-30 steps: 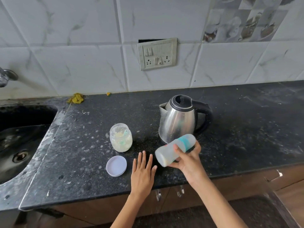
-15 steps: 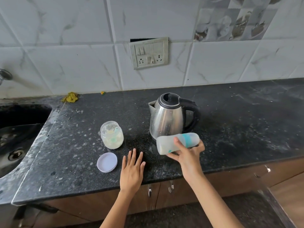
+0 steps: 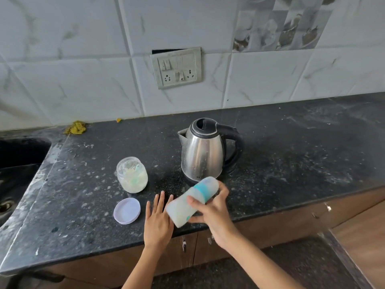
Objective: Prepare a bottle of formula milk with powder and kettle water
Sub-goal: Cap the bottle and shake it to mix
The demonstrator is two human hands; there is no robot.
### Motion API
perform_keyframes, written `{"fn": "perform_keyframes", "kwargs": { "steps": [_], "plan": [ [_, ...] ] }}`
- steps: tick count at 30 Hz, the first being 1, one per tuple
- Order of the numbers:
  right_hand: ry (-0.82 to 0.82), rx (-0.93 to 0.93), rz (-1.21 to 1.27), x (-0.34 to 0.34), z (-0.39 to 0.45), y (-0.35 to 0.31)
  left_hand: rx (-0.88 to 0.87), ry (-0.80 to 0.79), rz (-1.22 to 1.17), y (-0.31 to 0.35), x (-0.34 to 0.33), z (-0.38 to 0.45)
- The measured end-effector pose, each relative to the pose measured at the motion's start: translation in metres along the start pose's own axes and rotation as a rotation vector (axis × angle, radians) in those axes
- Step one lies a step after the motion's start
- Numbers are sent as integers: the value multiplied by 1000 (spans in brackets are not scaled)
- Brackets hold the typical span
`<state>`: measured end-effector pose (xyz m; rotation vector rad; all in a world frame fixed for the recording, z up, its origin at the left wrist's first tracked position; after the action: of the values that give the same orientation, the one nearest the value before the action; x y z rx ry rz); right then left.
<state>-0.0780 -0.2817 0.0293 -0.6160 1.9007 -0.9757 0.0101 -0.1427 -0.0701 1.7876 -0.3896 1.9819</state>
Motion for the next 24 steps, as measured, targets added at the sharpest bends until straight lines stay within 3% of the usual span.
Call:
{"fn": "perform_keyframes", "kwargs": {
  "steps": [4,9,14,18,21,24],
  "plan": [
    [227,126,208,36,16,-36,68,-31,-37,-1,-2,1],
    [-56,-31,-102,-20,-9,8,-44,-64,63,2,-8,0],
    [86,11,-24,-9,2,-9,41,-53,0,-1,-3,1],
    [52,-171,204,-16,5,7,49,-38,-14,0,-1,1],
    [94,-145,129,-9,7,6,59,-40,-12,-2,-2,1],
    [35,-150,171,-10,9,3,58,-47,-18,-1,-2,2]
  ]
}}
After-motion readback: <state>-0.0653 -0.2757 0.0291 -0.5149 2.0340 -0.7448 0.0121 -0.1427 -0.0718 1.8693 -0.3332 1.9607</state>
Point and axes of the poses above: each hand's wrist, its own z-axis towards the middle knuckle, its own x-axis out of the back of the hand, y = z × x, the point moved 9 cm from there along z, towards the middle knuckle, and after that the axes turned 9 degrees about z, right-handed, at the moved point
